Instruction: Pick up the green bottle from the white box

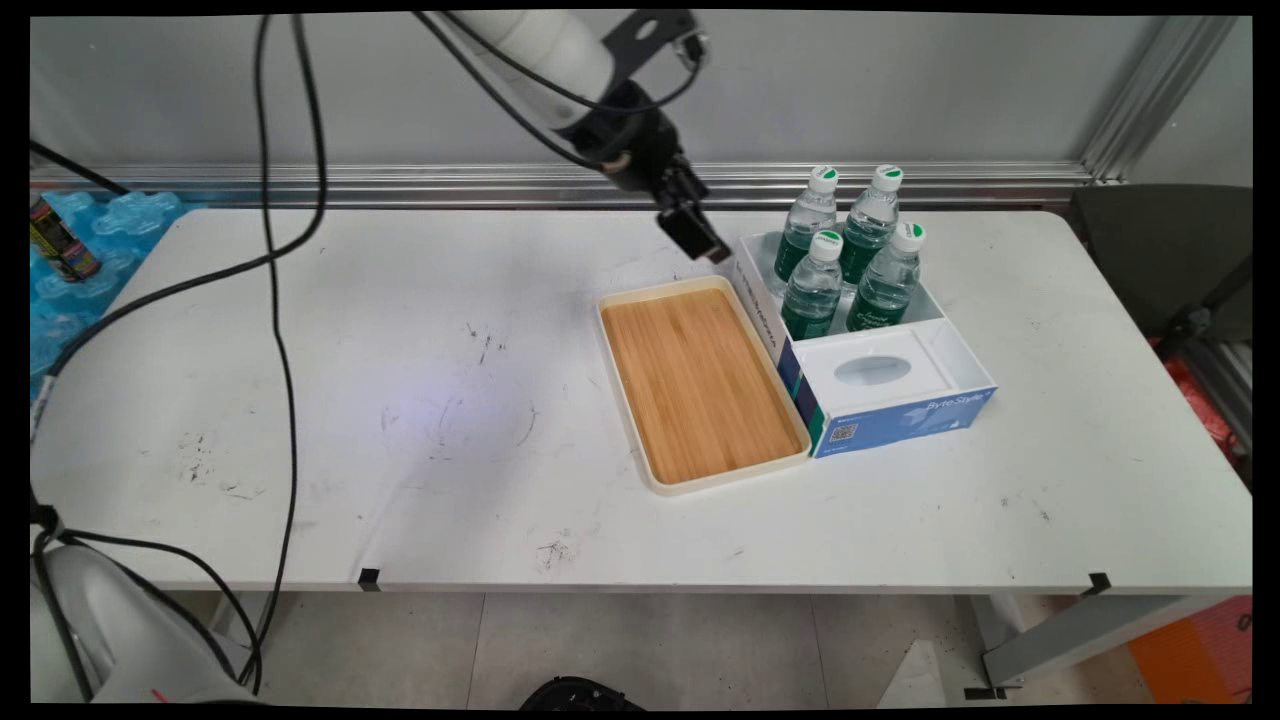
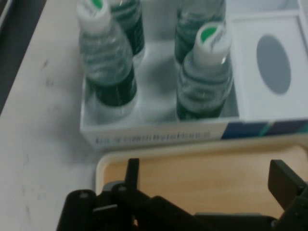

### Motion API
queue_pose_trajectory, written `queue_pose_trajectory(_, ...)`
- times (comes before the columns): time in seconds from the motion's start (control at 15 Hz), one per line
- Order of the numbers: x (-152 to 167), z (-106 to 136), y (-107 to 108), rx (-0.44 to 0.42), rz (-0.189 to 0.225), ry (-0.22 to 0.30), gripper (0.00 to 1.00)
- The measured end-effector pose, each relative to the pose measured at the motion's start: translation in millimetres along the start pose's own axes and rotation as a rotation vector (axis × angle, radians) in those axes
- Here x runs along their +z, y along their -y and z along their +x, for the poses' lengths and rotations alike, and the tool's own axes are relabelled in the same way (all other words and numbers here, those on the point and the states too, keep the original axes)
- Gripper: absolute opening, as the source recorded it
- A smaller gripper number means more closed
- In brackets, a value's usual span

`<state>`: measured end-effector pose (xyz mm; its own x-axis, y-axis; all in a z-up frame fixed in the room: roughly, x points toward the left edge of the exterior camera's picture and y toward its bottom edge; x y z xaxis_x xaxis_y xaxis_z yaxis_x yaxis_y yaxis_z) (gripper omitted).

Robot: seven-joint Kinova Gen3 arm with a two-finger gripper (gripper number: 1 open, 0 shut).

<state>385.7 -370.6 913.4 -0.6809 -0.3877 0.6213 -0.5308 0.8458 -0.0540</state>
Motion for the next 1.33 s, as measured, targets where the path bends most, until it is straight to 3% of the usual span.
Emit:
queue_pose_trajectory(0.53, 53.2, 24.9, -16.8, 0.007, 0.012, -0.054, 1.0)
queue_pose_trajectory(1.33, 116.3, 31.8, -18.4, 0.003, 0.041, -0.091, 1.0)
